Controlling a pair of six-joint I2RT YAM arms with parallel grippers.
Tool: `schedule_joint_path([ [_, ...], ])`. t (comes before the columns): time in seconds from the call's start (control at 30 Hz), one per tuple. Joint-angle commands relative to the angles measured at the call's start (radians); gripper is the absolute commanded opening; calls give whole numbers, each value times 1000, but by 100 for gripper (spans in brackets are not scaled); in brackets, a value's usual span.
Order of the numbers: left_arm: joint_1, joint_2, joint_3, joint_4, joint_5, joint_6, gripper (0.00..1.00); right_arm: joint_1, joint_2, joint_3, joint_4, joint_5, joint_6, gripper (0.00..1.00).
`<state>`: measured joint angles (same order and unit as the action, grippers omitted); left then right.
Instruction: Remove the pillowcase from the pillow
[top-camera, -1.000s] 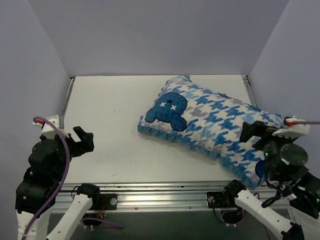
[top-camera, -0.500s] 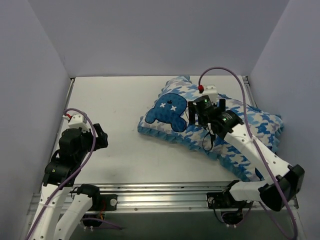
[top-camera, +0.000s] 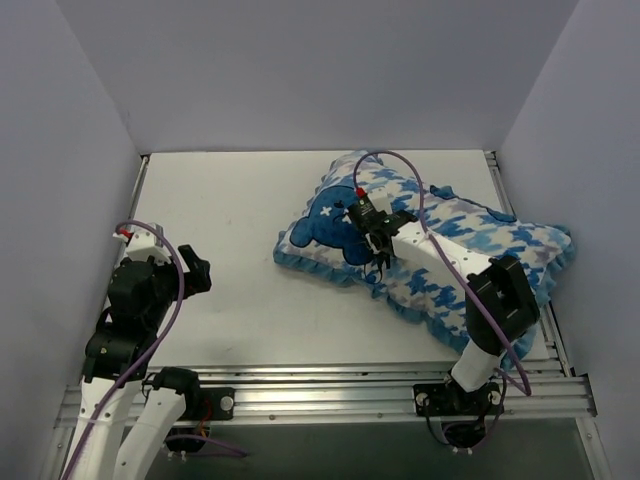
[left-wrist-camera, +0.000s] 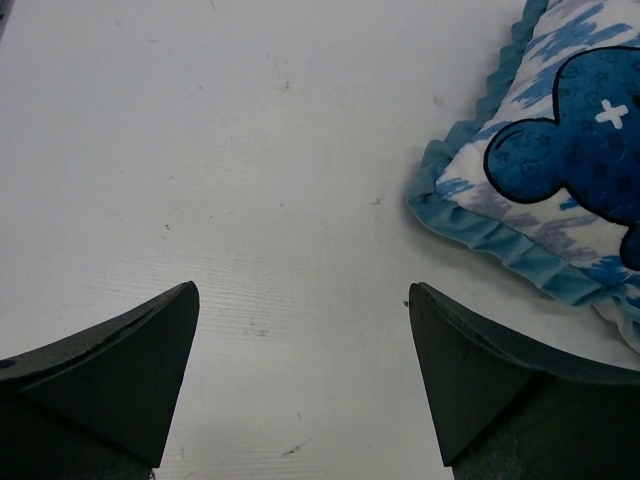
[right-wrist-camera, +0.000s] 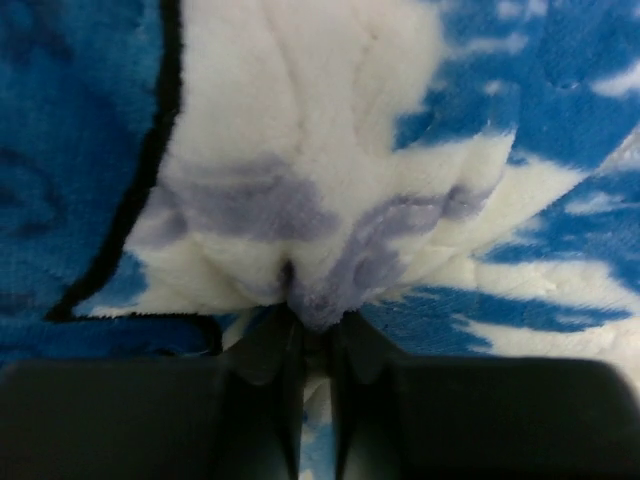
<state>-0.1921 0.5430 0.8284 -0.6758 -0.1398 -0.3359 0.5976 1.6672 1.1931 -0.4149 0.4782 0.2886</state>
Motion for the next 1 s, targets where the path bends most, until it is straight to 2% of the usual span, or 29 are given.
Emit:
schedule_joint_path([
  [0.0, 10, -5, 11, 59, 22, 9, 95, 48, 87, 80, 48, -128, 61, 0],
  [0.13, 11, -5, 9, 62, 31, 9, 94, 160, 187, 281, 56, -135, 142, 0],
  [0.3, 16, 11, 9, 59, 39, 11, 94, 200, 360, 538, 74, -173, 201, 0],
  [0.33, 17, 12, 8, 59, 42, 11, 95, 205, 382, 618, 65, -194, 198, 5],
  [0.37, 19, 20, 9, 58, 46, 11, 95, 215, 411, 652, 47, -207, 178, 15],
  [0.43, 19, 26, 8, 58, 54, 12, 95, 228, 407, 701, 36, -251, 152, 29],
  [0.47, 20, 31, 8, 56, 60, 11, 94, 231, 390, 698, 36, -263, 138, 44],
  [0.53, 22, 37, 8, 58, 65, 12, 95, 229, 320, 679, 33, -277, 104, 57],
  [0.57, 22, 44, 6, 61, 68, 12, 94, 225, 290, 645, 25, -268, 89, 67],
  [0.67, 28, 61, 6, 65, 89, 12, 95, 179, 163, 555, -1, -263, 41, 77],
  [0.83, 34, 95, 3, 76, 135, 12, 95, 42, -73, 341, -13, -257, 9, 79],
  [0.97, 33, 149, 9, 88, 184, 0, 95, 5, -201, 171, -19, -248, 7, 80],
])
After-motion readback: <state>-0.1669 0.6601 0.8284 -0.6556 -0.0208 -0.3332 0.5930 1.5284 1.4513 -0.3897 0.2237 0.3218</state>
